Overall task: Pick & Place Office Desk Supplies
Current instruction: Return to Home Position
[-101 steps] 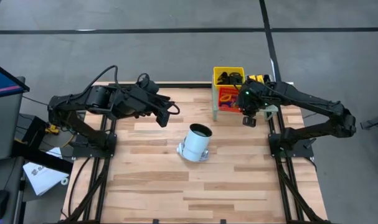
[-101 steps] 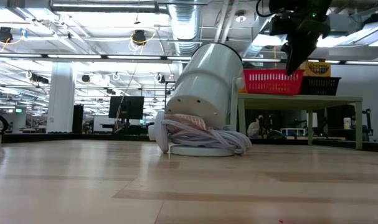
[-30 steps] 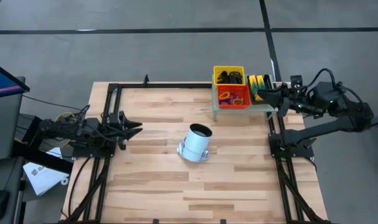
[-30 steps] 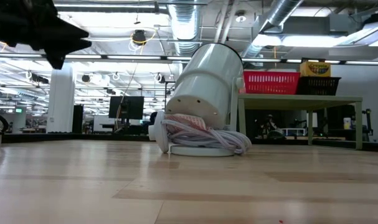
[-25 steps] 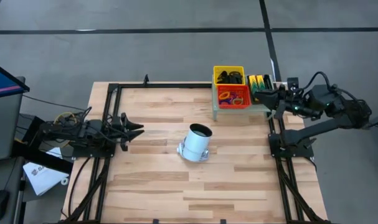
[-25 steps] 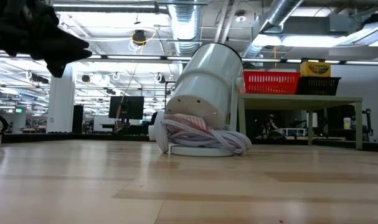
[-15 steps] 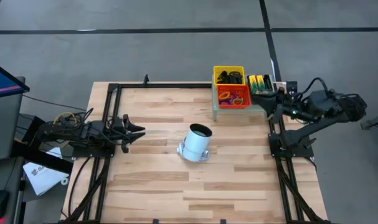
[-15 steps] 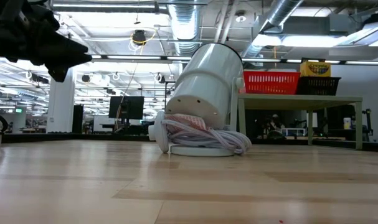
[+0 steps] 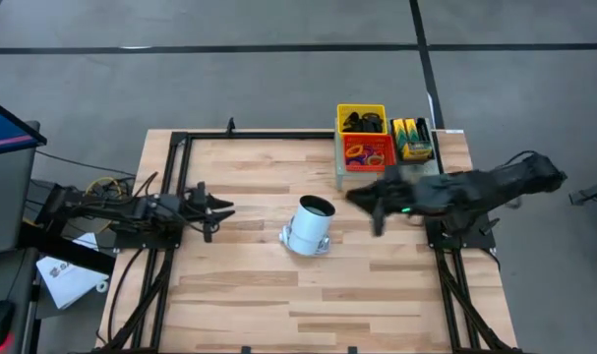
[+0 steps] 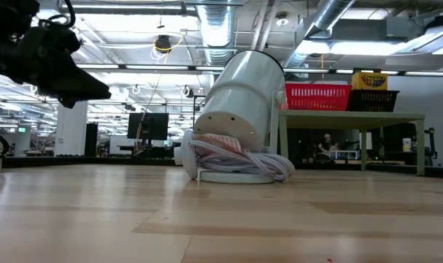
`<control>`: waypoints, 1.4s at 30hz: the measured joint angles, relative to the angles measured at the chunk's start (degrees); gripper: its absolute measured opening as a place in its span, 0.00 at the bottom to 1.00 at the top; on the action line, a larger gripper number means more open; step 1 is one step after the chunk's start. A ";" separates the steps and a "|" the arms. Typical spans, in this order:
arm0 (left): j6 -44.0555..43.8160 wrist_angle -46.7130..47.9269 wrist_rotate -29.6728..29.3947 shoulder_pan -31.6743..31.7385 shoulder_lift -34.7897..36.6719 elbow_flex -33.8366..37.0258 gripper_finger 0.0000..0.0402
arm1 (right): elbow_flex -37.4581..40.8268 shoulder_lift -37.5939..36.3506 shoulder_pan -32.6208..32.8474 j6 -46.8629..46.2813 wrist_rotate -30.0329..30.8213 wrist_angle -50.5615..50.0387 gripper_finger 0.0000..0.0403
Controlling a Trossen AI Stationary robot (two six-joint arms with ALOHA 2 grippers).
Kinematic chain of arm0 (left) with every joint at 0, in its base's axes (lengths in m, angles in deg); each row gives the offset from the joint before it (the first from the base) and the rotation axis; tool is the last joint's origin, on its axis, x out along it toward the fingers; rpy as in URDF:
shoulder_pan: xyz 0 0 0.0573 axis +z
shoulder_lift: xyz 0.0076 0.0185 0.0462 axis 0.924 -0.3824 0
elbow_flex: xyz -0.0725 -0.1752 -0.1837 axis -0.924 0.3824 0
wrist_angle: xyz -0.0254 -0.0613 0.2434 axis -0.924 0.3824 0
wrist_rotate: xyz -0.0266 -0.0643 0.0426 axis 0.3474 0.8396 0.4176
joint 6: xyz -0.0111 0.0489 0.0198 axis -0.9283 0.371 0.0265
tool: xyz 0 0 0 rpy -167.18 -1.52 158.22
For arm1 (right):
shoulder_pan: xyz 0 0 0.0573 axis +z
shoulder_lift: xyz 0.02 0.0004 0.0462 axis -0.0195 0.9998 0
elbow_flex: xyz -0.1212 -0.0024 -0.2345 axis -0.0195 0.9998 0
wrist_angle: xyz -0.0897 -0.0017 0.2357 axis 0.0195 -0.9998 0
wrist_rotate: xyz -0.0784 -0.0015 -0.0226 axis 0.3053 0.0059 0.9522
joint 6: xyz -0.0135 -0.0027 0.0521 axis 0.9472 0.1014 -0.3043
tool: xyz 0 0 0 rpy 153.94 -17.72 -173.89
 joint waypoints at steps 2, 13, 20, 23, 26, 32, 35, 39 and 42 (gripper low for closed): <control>0.00 -0.17 -0.02 0.00 -1.35 0.00 0.29 | 0.00 5.48 -2.12 2.66 -7.87 5.20 0.18; -0.02 -0.19 0.03 0.00 -6.25 0.02 0.29 | 2.84 17.33 -11.42 17.43 -37.19 23.77 0.18; -0.02 -0.55 0.19 -0.02 -7.59 0.02 0.29 | 24.95 0.36 -14.15 24.12 -36.24 42.76 0.18; -0.04 -1.06 0.19 -0.02 -7.98 0.02 0.29 | 32.35 -6.93 -15.42 24.37 -35.69 44.40 0.18; -0.02 -1.68 0.17 -0.02 -8.19 0.00 0.29 | 38.88 -13.84 -16.34 24.63 -33.08 44.10 0.18; -0.03 -1.80 0.11 0.00 -8.25 0.00 0.29 | 48.79 -27.84 -18.25 25.72 -27.43 43.67 0.18; -0.02 -1.90 -0.02 -0.02 -8.27 0.00 0.29 | 52.94 -34.81 -18.99 25.64 -27.42 40.81 0.18; -0.02 -1.88 -0.02 -0.02 -8.27 0.00 0.29 | 57.20 -43.21 -19.46 25.59 -27.48 37.08 0.18; -0.04 -1.91 -0.02 0.00 -8.27 0.00 0.29 | 58.44 -48.79 -19.27 25.51 -27.41 33.15 0.18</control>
